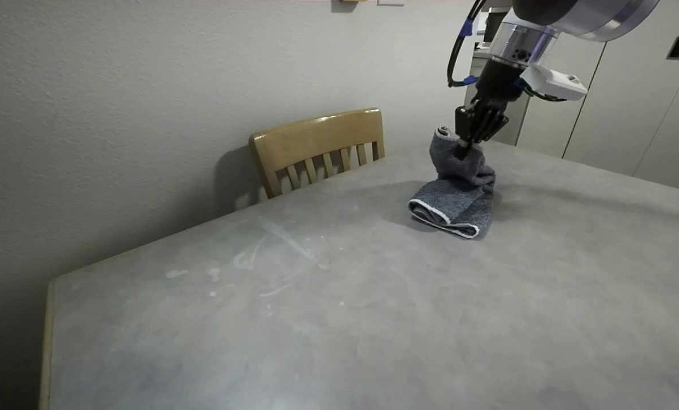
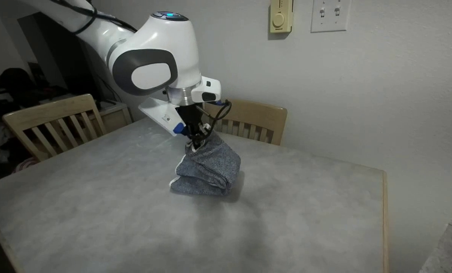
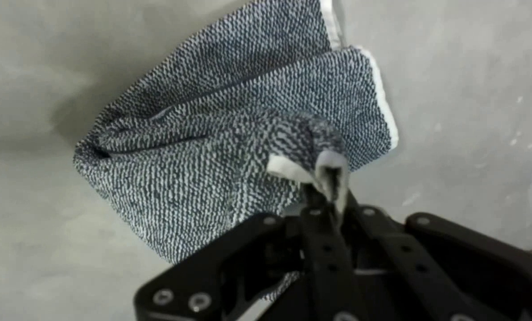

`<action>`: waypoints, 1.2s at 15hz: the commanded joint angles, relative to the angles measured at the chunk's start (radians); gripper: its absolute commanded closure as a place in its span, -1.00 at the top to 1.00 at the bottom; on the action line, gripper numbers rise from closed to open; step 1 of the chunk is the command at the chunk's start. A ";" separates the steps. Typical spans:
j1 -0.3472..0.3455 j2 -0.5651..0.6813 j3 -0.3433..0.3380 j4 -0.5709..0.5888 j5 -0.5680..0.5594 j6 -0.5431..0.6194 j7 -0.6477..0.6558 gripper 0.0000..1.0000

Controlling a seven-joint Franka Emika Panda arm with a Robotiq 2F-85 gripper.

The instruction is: Fold the grey towel from the right to the left

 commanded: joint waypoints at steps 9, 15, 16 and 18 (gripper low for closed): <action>-0.084 0.006 -0.005 0.031 0.180 -0.402 -0.453 -0.96; -0.053 0.098 -0.019 0.051 0.204 -0.418 -0.506 -0.96; -0.051 0.122 -0.015 0.061 0.212 -0.404 -0.508 -0.96; -0.046 0.164 -0.007 0.081 0.227 -0.376 -0.507 -0.96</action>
